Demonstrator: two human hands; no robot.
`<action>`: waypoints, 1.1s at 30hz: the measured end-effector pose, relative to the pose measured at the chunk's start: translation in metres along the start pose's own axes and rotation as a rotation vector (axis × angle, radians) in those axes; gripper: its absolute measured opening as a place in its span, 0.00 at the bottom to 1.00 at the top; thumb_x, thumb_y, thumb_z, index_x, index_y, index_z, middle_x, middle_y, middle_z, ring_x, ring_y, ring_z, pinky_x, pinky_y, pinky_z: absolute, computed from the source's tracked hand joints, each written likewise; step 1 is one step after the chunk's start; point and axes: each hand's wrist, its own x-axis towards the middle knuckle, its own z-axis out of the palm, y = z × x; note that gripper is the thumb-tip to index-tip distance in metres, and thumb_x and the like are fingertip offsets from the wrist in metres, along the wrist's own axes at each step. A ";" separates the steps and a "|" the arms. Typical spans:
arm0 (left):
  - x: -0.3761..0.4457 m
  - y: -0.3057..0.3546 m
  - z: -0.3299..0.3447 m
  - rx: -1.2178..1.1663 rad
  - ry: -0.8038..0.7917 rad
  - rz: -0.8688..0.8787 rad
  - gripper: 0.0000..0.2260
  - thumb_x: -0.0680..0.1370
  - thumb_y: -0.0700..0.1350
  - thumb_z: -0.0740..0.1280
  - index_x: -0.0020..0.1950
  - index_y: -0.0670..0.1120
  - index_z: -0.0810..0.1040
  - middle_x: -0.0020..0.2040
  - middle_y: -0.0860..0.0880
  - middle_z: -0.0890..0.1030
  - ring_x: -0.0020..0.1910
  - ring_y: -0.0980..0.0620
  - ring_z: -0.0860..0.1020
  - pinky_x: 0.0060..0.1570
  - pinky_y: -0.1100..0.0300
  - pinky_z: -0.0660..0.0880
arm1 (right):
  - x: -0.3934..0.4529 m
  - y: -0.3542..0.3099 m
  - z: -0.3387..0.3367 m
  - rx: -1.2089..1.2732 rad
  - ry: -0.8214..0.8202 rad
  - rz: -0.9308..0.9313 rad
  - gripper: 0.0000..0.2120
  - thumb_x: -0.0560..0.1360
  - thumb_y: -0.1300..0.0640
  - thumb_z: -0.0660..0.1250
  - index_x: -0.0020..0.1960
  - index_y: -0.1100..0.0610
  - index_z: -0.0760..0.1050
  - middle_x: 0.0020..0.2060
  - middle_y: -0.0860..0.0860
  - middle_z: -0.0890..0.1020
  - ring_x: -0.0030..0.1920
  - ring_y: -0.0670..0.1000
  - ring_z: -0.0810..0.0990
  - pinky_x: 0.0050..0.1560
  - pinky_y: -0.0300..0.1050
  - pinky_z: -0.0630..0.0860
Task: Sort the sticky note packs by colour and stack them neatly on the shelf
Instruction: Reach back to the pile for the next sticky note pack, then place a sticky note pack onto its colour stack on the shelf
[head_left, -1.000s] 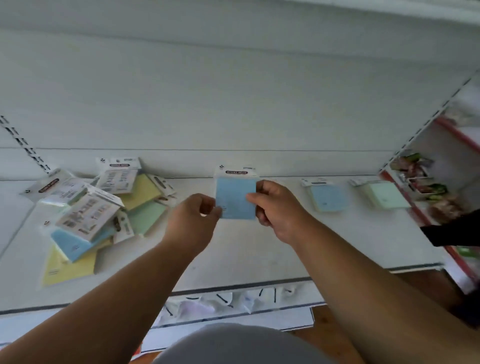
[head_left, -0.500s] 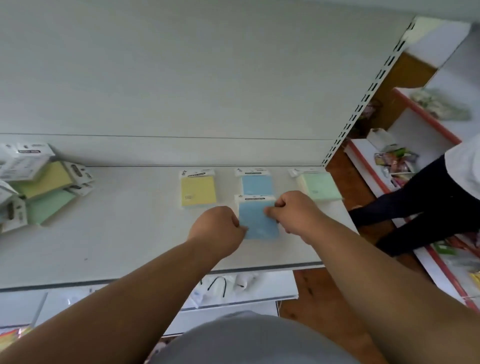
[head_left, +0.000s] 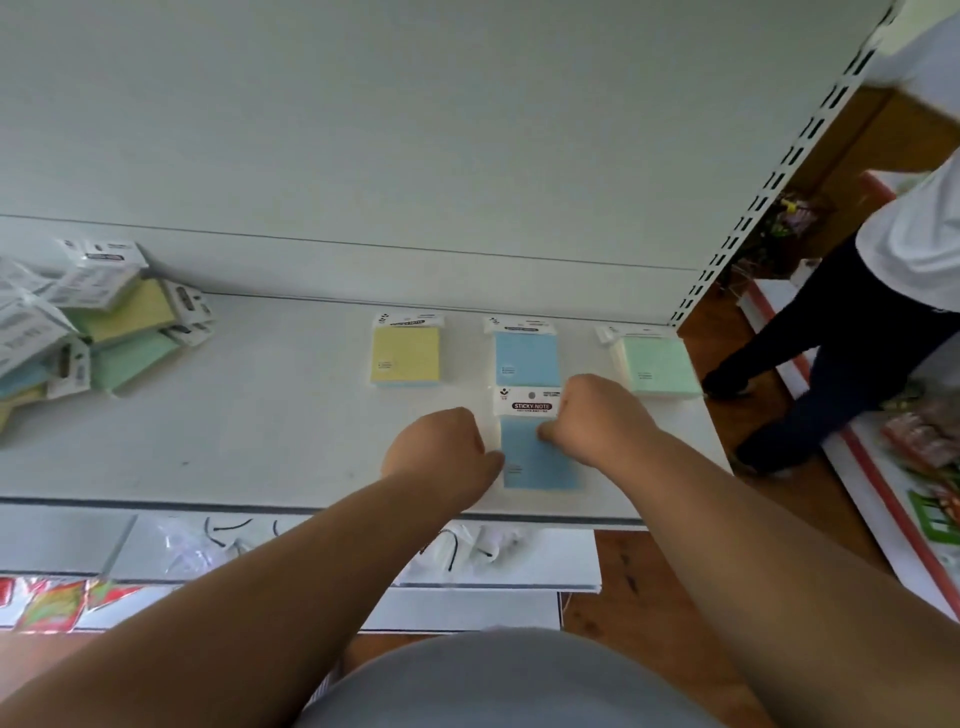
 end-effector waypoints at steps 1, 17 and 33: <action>-0.002 -0.006 -0.004 -0.021 0.022 0.003 0.10 0.74 0.57 0.67 0.42 0.51 0.74 0.40 0.53 0.77 0.43 0.50 0.77 0.39 0.59 0.71 | -0.002 -0.010 0.002 0.014 0.027 -0.011 0.10 0.68 0.51 0.69 0.43 0.54 0.72 0.37 0.50 0.76 0.39 0.54 0.76 0.33 0.42 0.67; -0.026 -0.268 -0.153 -0.168 0.306 -0.187 0.05 0.75 0.54 0.65 0.44 0.53 0.76 0.40 0.55 0.79 0.42 0.51 0.78 0.41 0.57 0.75 | -0.018 -0.334 0.081 0.363 0.020 -0.371 0.10 0.73 0.47 0.68 0.41 0.53 0.74 0.37 0.46 0.79 0.39 0.49 0.76 0.38 0.44 0.72; -0.022 -0.372 -0.208 -0.082 0.486 -0.159 0.18 0.76 0.56 0.67 0.63 0.53 0.70 0.64 0.51 0.71 0.49 0.46 0.79 0.44 0.54 0.77 | 0.010 -0.469 0.094 0.951 -0.102 -0.078 0.05 0.74 0.58 0.65 0.43 0.58 0.79 0.34 0.52 0.81 0.32 0.52 0.78 0.29 0.40 0.68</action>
